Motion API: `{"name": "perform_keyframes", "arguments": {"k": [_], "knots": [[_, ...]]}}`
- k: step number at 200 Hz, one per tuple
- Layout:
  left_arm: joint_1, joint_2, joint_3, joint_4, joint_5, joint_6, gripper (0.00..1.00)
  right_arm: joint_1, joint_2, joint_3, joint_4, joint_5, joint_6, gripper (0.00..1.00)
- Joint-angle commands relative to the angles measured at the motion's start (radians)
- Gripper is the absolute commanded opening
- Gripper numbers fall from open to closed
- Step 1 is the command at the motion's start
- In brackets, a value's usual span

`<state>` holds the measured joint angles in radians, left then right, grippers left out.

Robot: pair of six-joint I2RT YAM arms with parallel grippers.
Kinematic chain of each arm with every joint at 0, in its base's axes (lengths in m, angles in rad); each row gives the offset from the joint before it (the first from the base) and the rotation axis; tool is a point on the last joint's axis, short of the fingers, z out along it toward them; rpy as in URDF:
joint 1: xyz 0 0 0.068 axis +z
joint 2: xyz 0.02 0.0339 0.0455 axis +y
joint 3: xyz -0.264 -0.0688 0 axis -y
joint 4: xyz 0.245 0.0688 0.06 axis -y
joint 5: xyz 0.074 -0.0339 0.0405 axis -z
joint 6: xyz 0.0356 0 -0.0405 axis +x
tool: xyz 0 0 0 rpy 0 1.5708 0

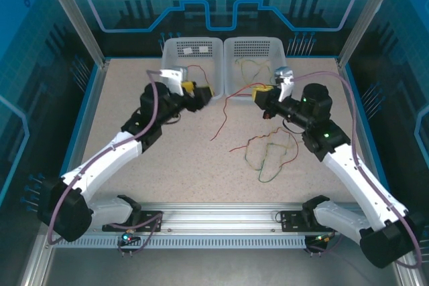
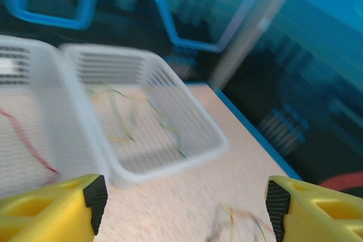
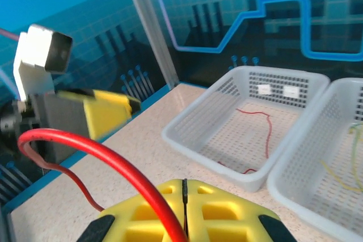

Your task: Untangle the cables

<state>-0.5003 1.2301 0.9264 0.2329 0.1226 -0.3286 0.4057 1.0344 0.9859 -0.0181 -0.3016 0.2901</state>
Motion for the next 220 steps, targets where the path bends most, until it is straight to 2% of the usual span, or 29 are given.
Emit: {"name": "perform_keyframes", "arguments": {"k": [1, 21, 30, 38, 47, 54, 108, 132, 152, 190, 206, 220], "knots": [[-0.077, -0.011, -0.031, 0.083, 0.170, 0.125, 0.80, 0.060, 0.039, 0.077, -0.023, -0.022, -0.058, 0.00], [-0.091, 0.027, -0.018, 0.080, 0.224, 0.137, 0.81, 0.089, 0.052, 0.086, -0.028, 0.029, -0.052, 0.00], [-0.092, 0.045, -0.020, 0.100, 0.218, 0.128, 0.77, 0.092, 0.053, 0.083, -0.022, 0.035, -0.041, 0.00], [-0.093, 0.061, -0.017, 0.118, 0.217, 0.125, 0.69, 0.095, 0.050, 0.076, -0.015, 0.034, -0.037, 0.00], [-0.093, 0.079, -0.013, 0.137, 0.214, 0.125, 0.51, 0.099, 0.046, 0.065, -0.010, 0.039, -0.034, 0.00], [-0.093, 0.087, -0.009, 0.151, 0.206, 0.117, 0.47, 0.100, 0.041, 0.060, -0.013, 0.047, -0.036, 0.00], [-0.091, 0.062, -0.047, 0.214, 0.204, 0.125, 0.65, 0.086, -0.020, 0.043, -0.110, 0.296, -0.037, 0.00], [-0.088, 0.013, -0.101, 0.264, 0.209, 0.146, 0.72, 0.065, -0.040, 0.034, -0.116, 0.292, -0.042, 0.00], [-0.070, -0.036, -0.154, 0.324, 0.219, 0.150, 0.73, 0.056, -0.054, 0.033, -0.133, 0.302, -0.052, 0.00], [0.010, -0.080, -0.203, 0.429, 0.300, 0.056, 0.73, 0.036, -0.074, 0.022, -0.139, 0.287, -0.047, 0.00], [0.004, -0.074, -0.184, 0.421, 0.352, 0.075, 0.77, 0.036, -0.069, 0.022, -0.128, 0.249, -0.034, 0.00], [-0.020, -0.073, -0.181, 0.417, 0.352, 0.121, 0.81, 0.038, -0.062, 0.023, -0.115, 0.215, -0.014, 0.00]]}}
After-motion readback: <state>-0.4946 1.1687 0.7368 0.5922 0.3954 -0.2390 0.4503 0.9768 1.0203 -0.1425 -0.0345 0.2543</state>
